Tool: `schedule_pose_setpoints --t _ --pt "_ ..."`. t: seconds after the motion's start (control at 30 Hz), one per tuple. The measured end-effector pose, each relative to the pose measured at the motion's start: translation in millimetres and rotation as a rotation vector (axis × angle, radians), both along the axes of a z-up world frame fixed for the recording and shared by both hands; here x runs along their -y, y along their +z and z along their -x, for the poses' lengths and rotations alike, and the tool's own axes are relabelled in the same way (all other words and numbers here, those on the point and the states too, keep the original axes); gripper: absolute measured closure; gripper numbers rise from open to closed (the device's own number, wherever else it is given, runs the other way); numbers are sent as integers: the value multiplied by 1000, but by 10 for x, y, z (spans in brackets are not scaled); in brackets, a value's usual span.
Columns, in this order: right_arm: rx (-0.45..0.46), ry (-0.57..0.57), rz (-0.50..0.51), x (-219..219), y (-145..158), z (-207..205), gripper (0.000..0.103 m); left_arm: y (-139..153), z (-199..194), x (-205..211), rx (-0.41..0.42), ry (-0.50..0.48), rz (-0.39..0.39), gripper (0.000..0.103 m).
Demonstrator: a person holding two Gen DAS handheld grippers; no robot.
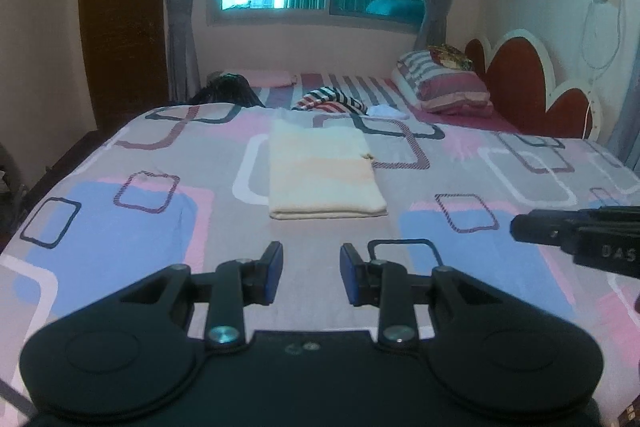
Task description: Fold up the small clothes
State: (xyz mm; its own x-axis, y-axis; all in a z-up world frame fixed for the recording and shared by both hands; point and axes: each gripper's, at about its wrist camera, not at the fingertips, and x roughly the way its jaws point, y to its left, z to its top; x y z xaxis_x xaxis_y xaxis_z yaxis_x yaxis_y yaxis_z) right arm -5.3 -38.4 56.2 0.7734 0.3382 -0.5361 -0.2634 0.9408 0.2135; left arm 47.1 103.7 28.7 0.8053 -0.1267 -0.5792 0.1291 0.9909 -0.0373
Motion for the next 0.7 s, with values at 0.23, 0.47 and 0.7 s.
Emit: schedule_pose_setpoints --t 0.23,0.47,0.7 --pt "28 -36 41 24 95 274 64 143 377 124 91 47 -22 3" --pt "104 -119 78 84 156 429 0 182 496 151 141 81 -45 1" --pt "105 -141 68 200 191 518 0 216 570 157 141 115 -45 1"
